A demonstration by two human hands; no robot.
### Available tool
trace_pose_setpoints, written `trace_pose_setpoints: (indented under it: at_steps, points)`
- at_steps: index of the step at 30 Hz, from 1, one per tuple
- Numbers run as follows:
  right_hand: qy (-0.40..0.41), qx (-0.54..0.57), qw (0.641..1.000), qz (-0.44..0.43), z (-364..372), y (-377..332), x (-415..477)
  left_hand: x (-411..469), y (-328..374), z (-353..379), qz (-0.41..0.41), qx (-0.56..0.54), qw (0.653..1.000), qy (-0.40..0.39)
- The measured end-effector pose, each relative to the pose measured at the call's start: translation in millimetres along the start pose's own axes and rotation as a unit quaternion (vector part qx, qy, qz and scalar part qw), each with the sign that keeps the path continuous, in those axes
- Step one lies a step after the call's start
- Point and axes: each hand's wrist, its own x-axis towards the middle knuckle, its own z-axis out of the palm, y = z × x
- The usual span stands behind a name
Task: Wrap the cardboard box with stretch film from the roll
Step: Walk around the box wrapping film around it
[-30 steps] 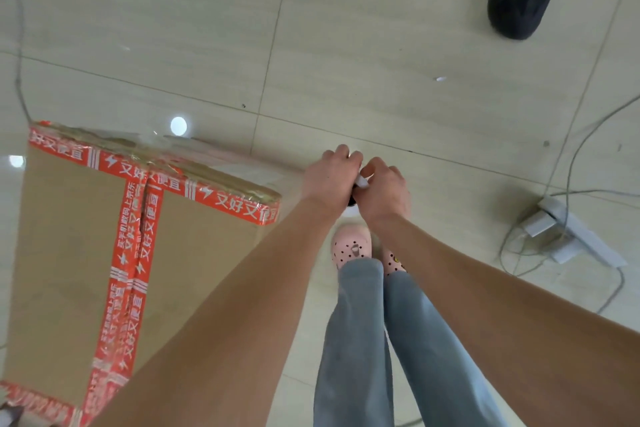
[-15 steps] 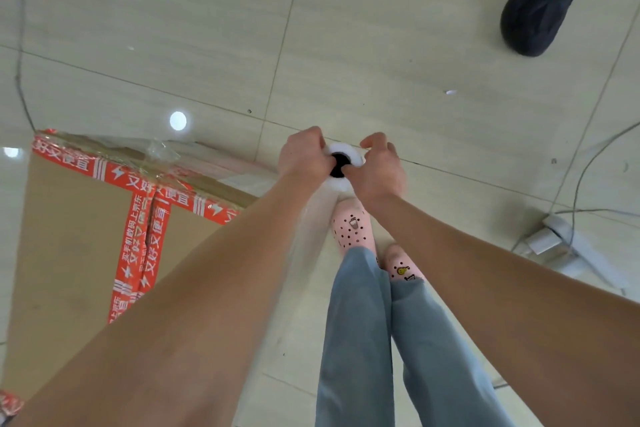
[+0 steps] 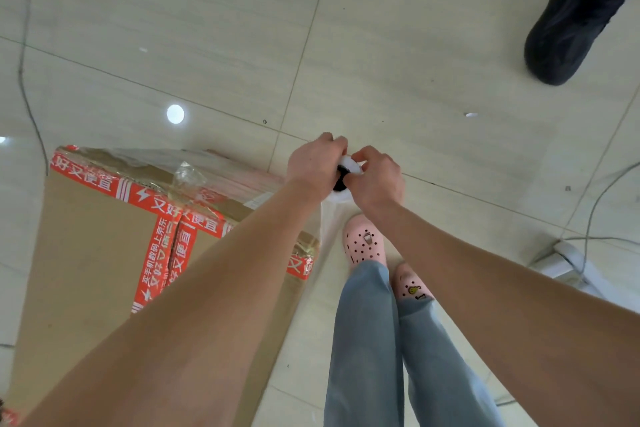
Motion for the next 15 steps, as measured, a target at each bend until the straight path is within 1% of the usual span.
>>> trace_pose_setpoints:
  at_steps: [3, 7, 10, 13, 15]
  points:
    - [0.009, -0.025, 1.0, -0.011, 3, -10, 4, 6, -9, -5, -0.013, -0.013, 1.0, 0.006]
    - [0.029, -0.02, 0.999, -0.036, 9, -28, 12, 12, -27, -8, -0.079, -0.089, 0.993, 0.023]
    - [0.026, -0.01, 0.999, -0.033, 16, -44, 20, 14, -47, -12, -0.153, -0.149, 0.976, 0.036]
    - [-0.001, -0.024, 0.999, -0.022, 25, -65, 28, 11, -66, -13, -0.243, -0.213, 0.946, 0.018]
    - [-0.018, -0.037, 0.999, -0.025, 29, -78, 34, 9, -75, -15, -0.262, -0.216, 0.941, -0.005]
